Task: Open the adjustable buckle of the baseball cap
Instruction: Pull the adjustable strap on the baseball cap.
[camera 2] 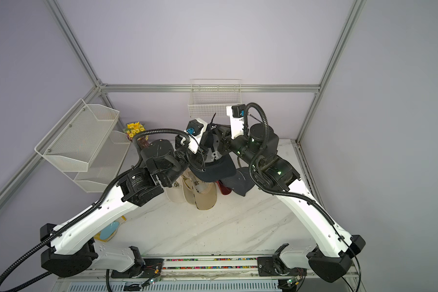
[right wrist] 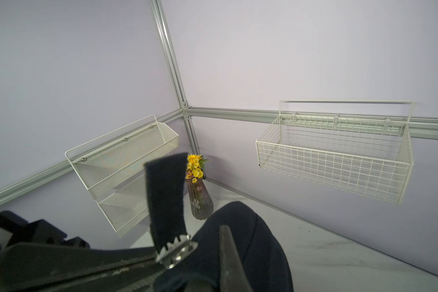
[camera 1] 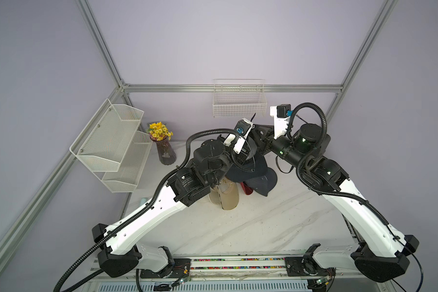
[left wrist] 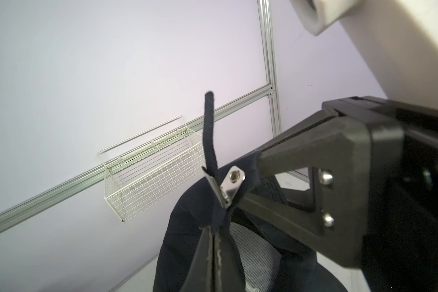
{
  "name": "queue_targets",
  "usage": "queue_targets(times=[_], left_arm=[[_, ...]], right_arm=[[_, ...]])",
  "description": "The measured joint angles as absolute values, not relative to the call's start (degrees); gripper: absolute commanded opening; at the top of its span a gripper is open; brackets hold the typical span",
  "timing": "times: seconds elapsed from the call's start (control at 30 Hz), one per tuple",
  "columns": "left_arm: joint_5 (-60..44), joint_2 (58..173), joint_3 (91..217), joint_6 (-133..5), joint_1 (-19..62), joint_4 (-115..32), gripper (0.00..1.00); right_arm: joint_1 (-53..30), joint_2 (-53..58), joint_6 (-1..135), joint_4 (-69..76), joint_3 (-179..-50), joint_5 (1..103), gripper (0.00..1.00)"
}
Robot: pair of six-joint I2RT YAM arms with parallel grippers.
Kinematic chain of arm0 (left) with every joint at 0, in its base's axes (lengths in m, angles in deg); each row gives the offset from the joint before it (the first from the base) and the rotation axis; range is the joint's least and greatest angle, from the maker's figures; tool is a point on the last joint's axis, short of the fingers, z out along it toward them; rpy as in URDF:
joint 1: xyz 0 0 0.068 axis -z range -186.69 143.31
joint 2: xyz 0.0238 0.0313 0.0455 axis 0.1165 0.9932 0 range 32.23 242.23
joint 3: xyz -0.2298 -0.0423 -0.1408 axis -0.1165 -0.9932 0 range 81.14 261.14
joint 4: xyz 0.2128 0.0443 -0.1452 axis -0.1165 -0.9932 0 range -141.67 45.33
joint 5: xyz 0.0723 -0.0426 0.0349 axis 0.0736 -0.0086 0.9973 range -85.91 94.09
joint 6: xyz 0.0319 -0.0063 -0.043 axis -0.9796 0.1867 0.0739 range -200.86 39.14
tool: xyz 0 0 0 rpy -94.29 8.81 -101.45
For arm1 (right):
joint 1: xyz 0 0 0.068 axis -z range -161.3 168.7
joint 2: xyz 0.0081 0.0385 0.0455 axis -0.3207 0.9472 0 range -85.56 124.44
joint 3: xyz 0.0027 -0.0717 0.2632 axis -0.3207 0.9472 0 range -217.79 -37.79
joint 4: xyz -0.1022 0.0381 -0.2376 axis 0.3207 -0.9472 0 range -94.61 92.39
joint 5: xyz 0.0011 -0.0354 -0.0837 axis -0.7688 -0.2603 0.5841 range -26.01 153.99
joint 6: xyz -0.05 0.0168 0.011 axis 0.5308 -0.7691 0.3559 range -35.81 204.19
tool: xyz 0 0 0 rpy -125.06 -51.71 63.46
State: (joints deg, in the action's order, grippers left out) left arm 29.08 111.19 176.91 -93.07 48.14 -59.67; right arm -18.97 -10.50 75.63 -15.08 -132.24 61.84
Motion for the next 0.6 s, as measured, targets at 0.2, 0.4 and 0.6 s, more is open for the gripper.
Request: queue_targets(times=[0.2,0.4,0.6], left_arm=[[29.5,111.2,176.9,-93.5,48.1,-59.7,0.0],[29.5,111.2,176.9,-93.5,48.1,-59.7,0.0],[29.3,111.2,177.2,-93.5,48.1,-60.2,0.0]], right_arm=[[-19.0,-11.4,75.9,-15.2,-129.8,61.3,0.34],[-19.8,-12.0,76.7,-16.4,-128.5,61.1,0.33],[-20.8,-12.0,77.0,-16.9,-128.4,60.5,0.34]])
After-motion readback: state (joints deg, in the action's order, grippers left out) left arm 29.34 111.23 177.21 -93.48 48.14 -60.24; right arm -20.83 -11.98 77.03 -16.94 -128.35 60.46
